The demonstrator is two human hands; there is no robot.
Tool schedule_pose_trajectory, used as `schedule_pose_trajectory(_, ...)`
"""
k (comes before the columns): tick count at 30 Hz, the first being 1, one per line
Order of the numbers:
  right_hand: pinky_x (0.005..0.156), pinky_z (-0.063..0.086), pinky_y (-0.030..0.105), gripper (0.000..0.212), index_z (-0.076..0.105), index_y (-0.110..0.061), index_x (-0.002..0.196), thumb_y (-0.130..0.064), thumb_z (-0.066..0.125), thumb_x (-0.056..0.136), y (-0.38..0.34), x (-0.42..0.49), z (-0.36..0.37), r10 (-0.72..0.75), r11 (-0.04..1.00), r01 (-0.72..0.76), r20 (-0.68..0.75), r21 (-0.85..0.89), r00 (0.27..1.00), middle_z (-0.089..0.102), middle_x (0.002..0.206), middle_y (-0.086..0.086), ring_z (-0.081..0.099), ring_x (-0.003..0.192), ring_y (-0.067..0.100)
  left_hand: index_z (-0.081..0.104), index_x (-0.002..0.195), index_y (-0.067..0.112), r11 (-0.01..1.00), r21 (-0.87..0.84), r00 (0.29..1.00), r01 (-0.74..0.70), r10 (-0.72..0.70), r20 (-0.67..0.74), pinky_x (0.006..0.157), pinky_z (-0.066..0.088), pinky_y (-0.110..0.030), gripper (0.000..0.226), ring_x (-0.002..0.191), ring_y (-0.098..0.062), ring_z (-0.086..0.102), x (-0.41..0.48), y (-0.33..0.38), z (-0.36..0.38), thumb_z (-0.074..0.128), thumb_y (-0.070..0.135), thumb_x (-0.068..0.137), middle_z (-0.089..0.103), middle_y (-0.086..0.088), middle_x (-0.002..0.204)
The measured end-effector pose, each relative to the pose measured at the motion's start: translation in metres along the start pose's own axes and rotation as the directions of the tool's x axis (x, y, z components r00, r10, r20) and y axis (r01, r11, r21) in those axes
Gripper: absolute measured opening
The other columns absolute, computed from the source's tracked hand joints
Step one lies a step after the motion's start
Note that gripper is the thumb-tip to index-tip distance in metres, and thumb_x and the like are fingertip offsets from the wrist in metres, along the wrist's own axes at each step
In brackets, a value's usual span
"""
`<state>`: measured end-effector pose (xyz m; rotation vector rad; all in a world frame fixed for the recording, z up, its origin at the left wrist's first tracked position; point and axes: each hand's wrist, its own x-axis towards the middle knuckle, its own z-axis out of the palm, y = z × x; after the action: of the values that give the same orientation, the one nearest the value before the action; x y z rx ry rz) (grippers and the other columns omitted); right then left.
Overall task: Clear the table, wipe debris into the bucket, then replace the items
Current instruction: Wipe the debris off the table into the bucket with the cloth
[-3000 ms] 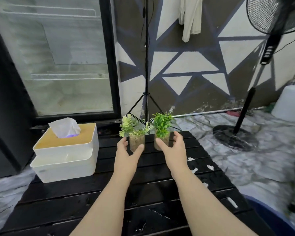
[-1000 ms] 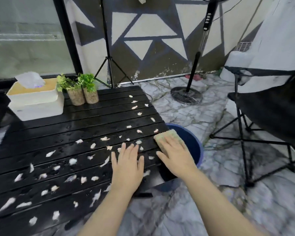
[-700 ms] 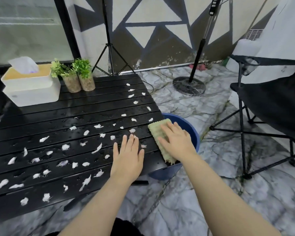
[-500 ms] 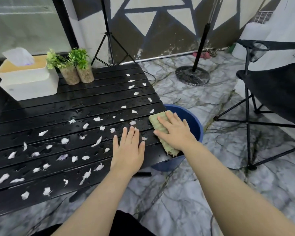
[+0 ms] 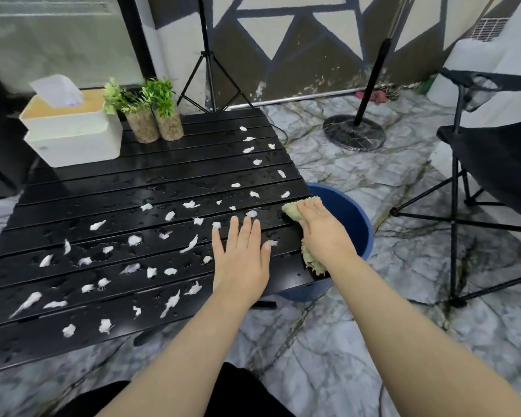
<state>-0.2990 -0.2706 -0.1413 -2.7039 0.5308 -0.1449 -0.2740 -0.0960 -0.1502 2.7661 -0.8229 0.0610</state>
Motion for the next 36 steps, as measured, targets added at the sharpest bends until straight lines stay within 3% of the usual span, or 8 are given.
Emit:
schedule_pose_trajectory(4,0.104,0.031,0.031,0.041,0.037,-0.022,0.139,-0.021,0.04,0.098,-0.02,-0.015,-0.02,0.119,0.959,-0.094,-0.078,0.267,0.99,0.038,0.148,0.008,0.038,0.132,0.026,0.013,0.145,0.02,0.999,-0.053,0.998,-0.008,0.005,-0.064,0.114,-0.009,-0.045,0.056,0.144,-0.017,0.001,-0.009,-0.02,-0.027,0.011,0.043,0.095,0.016,0.003,0.156)
schedule_pose_trajectory(8,0.085,0.037,0.026,0.043,0.033,-0.043,0.138,-0.031,0.042,0.097,-0.098,-0.037,-0.019,0.088,0.872,-0.019,-0.12,0.489,0.989,0.054,0.13,-0.004,0.052,0.112,0.018,0.011,0.146,0.02,0.99,-0.141,0.994,0.01,-0.025,-0.106,0.113,-0.01,-0.034,0.056,0.144,-0.014,-0.004,-0.034,-0.092,-0.063,0.011,0.043,0.095,0.012,0.001,0.156)
schedule_pose_trajectory(14,0.091,0.014,-0.008,0.045,0.038,-0.047,0.134,-0.019,0.04,0.099,-0.252,-0.074,0.037,-0.205,0.738,0.2,-0.068,0.644,0.976,0.03,0.15,-0.009,0.025,0.133,-0.002,0.019,0.145,0.016,0.955,-0.124,0.949,0.27,-0.286,-0.136,0.116,-0.004,-0.04,0.052,0.144,-0.018,-0.003,-0.098,-0.259,-0.116,0.022,0.035,0.096,0.015,-0.003,0.156)
schedule_pose_trajectory(18,0.096,0.017,-0.003,0.066,0.034,-0.045,0.136,0.003,0.037,0.093,-0.329,-0.086,0.079,-0.342,0.787,0.299,-0.021,0.54,0.939,0.013,0.157,-0.009,0.024,0.132,-0.004,0.015,0.146,0.015,0.966,-0.05,0.966,0.253,-0.254,-0.035,0.115,-0.006,-0.039,0.053,0.144,-0.018,-0.007,-0.124,-0.325,-0.117,0.024,0.034,0.097,0.012,-0.003,0.156)
schedule_pose_trajectory(22,0.108,0.032,0.038,0.077,0.024,-0.04,0.142,0.009,0.039,0.084,-0.379,-0.085,0.116,-0.402,0.877,0.363,0.066,0.316,0.913,0.0,0.159,0.001,0.013,0.143,0.024,0.009,0.146,0.02,0.973,-0.073,0.975,0.217,-0.213,0.055,0.115,-0.007,-0.037,0.053,0.14,-0.009,-0.013,-0.136,-0.348,-0.097,0.02,0.036,0.097,0.003,0.002,0.157)
schedule_pose_trajectory(27,0.114,0.01,0.044,0.061,0.021,-0.037,0.141,-0.025,0.053,0.09,-0.389,-0.096,0.157,-0.395,0.917,0.399,0.127,-0.003,0.91,0.002,0.158,0.005,-0.003,0.144,0.025,0.008,0.146,0.024,0.968,-0.16,0.981,0.193,-0.192,0.023,0.114,-0.01,-0.035,0.051,0.133,-0.001,-0.021,-0.135,-0.359,-0.085,0.02,0.034,0.097,-0.002,0.008,0.155)
schedule_pose_trajectory(30,0.11,0.018,0.055,0.04,0.05,-0.034,0.128,-0.03,0.052,0.088,-0.385,-0.111,0.162,-0.4,0.914,0.399,-0.004,-0.068,0.916,0.035,0.15,0.005,0.024,0.14,0.032,0.012,0.146,0.022,0.961,-0.204,0.981,0.187,-0.192,-0.002,0.114,-0.01,-0.034,0.05,0.133,-0.001,-0.022,-0.136,-0.36,-0.082,0.023,0.032,0.098,0.0,0.008,0.154)
schedule_pose_trajectory(36,0.113,0.001,0.052,0.043,0.033,-0.037,0.137,-0.038,0.032,0.095,-0.337,-0.102,0.152,-0.273,0.957,0.271,-0.004,-0.108,0.962,0.02,0.156,0.001,0.004,0.143,0.026,0.008,0.146,0.024,0.96,-0.186,0.978,0.209,-0.21,0.014,0.111,-0.015,-0.028,0.051,0.133,0.0,-0.023,-0.136,-0.359,-0.081,0.02,0.036,0.097,-0.007,0.016,0.148)
